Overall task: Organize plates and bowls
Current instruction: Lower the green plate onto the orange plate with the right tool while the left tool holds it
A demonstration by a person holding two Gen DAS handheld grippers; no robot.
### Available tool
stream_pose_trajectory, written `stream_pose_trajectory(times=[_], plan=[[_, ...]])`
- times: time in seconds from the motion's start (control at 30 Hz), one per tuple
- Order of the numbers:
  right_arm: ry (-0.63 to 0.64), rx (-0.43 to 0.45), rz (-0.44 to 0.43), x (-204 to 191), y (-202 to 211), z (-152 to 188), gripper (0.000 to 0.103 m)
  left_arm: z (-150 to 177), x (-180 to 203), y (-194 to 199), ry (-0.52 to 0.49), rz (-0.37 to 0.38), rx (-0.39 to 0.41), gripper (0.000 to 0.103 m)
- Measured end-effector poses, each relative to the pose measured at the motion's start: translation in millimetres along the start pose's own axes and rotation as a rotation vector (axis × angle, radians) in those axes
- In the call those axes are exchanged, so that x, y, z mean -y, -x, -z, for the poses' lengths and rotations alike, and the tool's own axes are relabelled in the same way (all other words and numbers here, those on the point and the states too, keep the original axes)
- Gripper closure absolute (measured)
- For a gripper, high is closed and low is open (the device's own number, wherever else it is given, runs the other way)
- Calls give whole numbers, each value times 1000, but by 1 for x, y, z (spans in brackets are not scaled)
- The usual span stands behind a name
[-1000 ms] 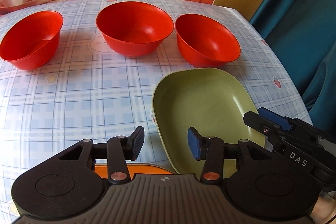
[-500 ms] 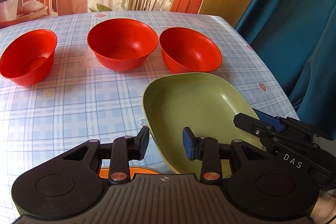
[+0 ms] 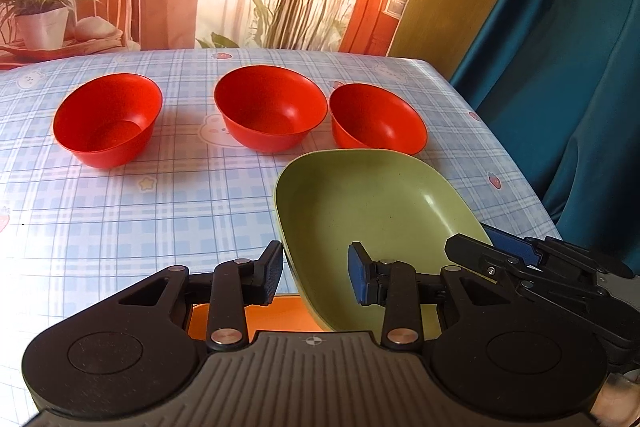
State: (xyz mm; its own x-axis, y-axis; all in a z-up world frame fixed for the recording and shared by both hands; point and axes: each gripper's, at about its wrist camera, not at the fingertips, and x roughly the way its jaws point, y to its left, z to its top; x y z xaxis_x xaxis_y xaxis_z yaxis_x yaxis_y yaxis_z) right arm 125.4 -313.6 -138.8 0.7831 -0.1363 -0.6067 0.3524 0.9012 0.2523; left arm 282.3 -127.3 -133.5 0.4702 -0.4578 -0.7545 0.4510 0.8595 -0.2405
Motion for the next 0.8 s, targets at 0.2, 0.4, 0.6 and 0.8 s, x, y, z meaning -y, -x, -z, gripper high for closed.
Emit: stream_pose_trajectory(times=[0.2, 0.4, 0.6, 0.8], plan=[[11, -1, -21, -21, 8, 1, 74, 8, -12, 19, 34, 1, 25, 66], [34, -12, -52, -41, 17, 3, 74, 20, -27, 39, 53, -6, 43, 66], [47, -29, -80, -58, 25, 9, 74, 33, -36, 55, 51, -17, 55, 66], [74, -47, -107, -75, 31, 14, 74, 46, -46, 69, 59, -22, 60, 66]])
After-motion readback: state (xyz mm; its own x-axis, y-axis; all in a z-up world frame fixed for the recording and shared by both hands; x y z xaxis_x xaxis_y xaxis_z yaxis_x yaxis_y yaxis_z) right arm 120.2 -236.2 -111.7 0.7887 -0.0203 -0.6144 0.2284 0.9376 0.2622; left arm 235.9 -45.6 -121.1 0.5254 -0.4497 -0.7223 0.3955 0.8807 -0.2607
